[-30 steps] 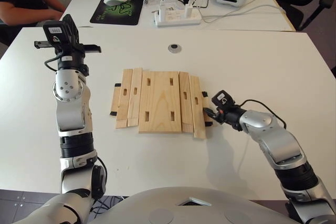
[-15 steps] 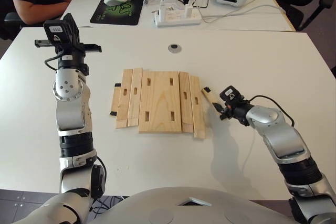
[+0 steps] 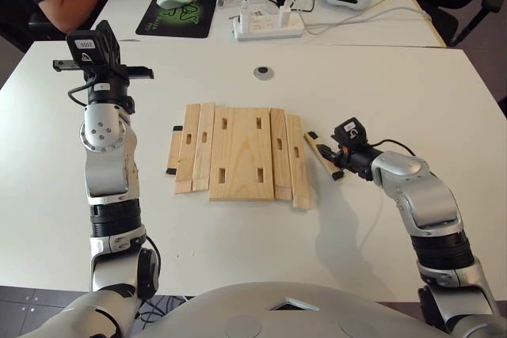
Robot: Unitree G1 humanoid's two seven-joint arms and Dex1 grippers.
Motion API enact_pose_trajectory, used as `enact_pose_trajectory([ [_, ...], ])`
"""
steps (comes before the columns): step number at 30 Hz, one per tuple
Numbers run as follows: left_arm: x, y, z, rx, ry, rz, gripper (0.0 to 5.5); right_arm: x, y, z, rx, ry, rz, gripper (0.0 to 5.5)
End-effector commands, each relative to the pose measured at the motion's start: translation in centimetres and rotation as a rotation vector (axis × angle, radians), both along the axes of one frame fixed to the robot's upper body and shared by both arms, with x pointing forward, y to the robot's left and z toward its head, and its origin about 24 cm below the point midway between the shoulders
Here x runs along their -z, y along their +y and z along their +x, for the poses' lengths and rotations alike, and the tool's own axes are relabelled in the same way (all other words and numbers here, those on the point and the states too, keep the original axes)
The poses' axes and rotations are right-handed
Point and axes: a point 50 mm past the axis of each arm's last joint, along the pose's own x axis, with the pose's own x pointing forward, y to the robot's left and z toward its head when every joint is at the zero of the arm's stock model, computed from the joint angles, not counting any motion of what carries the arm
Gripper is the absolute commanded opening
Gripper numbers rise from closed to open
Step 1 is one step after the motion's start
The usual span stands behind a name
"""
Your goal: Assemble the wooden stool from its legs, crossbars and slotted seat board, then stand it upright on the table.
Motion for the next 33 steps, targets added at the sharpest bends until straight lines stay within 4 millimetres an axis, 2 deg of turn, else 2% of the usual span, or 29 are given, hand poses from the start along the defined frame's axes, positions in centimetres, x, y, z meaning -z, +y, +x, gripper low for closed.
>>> enact_pose_trajectory([
  [1, -0.57, -0.22, 0.34, 0.011, -0.020, -0.005, 0.00, 0.57, -0.40, -0.19, -0.011, 0.026, -0.049, 2.33],
  [8, -0.46, -0.23, 0.49, 0.017, -0.015, -0.005, 0.00, 1.03, -0.33, -0.60, -0.001, 0.059, -0.012, 2.33],
  [18, -0.34, -0.19, 0.41, 0.014, -0.012, -0.009, 0.00, 0.69, -0.08, -0.51, -0.001, 0.063, 0.019, 2.33],
  [33, -0.76, 0.03, 0.50, 0.010, -0.020, -0.007, 0.00, 1.42, 0.19, -0.92, -0.032, 0.096, -0.018, 2.33],
])
